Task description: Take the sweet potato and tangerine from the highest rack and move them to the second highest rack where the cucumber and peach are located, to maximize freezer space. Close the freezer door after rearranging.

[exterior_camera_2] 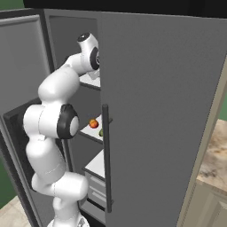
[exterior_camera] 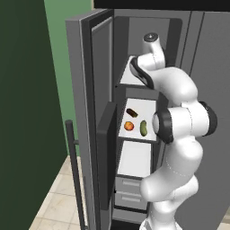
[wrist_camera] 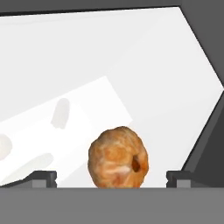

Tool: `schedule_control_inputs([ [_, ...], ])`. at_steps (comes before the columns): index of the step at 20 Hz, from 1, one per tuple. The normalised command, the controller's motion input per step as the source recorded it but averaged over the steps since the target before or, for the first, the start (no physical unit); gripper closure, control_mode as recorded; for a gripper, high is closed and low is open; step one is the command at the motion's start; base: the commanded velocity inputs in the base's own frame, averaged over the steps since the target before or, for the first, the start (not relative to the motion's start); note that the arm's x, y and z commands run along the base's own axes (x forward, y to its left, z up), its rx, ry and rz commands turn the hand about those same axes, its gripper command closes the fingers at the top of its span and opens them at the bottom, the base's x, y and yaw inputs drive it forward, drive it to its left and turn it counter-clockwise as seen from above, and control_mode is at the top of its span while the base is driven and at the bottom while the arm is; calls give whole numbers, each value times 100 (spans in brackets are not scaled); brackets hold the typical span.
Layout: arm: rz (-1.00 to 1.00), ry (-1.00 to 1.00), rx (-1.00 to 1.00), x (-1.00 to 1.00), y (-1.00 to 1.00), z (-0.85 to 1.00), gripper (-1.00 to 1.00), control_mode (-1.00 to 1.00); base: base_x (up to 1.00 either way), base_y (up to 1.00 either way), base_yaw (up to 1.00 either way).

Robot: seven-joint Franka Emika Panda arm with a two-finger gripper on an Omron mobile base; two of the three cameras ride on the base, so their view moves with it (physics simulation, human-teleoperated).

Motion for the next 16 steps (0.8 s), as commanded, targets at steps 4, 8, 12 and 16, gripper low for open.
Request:
schedule_control_inputs([
  [4, 0, 0, 0, 38, -8, -20, -100, -100, 0, 0, 0],
  [8, 0, 0, 0, 5, -9, -31, -100, -100, 0, 0, 0],
  [12, 0, 0, 0, -7, -17, -36, -100, -100, 0, 0, 0],
  [16, 0, 0, 0, -11, -16, -37, -100, -100, 0, 0, 0],
])
